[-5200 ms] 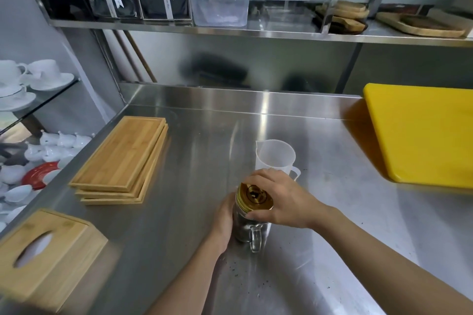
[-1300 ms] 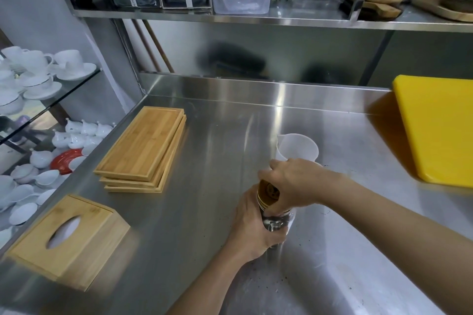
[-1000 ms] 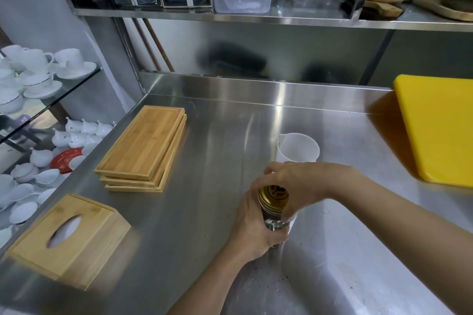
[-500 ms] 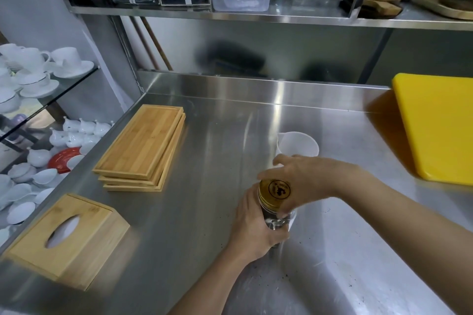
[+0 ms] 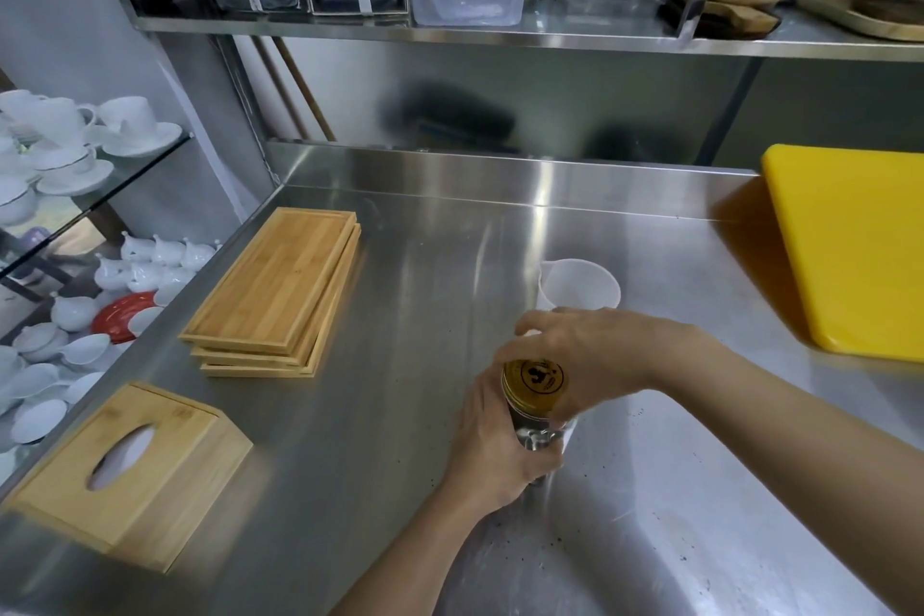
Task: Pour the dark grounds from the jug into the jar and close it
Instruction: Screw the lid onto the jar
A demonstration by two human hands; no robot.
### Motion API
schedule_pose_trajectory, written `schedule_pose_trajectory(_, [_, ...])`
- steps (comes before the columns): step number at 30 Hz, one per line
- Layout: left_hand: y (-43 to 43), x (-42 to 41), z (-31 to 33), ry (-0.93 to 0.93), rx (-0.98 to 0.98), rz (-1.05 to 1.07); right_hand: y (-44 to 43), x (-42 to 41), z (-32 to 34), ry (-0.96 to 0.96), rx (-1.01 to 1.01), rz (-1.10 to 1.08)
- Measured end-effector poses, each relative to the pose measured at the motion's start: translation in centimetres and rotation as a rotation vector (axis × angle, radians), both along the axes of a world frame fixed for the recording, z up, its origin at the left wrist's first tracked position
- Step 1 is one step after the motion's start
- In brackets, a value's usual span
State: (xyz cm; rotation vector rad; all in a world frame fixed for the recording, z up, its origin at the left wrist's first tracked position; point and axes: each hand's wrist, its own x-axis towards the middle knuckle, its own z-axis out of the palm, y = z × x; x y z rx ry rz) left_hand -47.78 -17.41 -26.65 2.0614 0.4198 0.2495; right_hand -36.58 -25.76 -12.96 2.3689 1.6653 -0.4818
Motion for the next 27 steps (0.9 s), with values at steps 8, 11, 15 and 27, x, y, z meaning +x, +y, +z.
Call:
schedule_pose_trajectory(8, [0.0,-0.1,0.1,-0.028,0.034,-0.016,-0.1,-0.4,0.2,-0.105,0.047,-0.033])
schedule_pose_trajectory(11, [0.0,-0.1,0.2,-0.014,0.032,-0.002,-0.1,-0.5,-0.2,-0.071,0.013,0.051])
schedule_pose_trajectory(15, [0.0,-0.2,0.3,-0.005,0.02,-0.029,-0.1,-0.1,-0.2,-0.236,0.115,-0.062])
schedule_pose_trajectory(27, [0.1,-0.1,0.6,-0.015,-0.027,-0.019,-0.3,0.2,-0.5,-0.005,0.055,0.098])
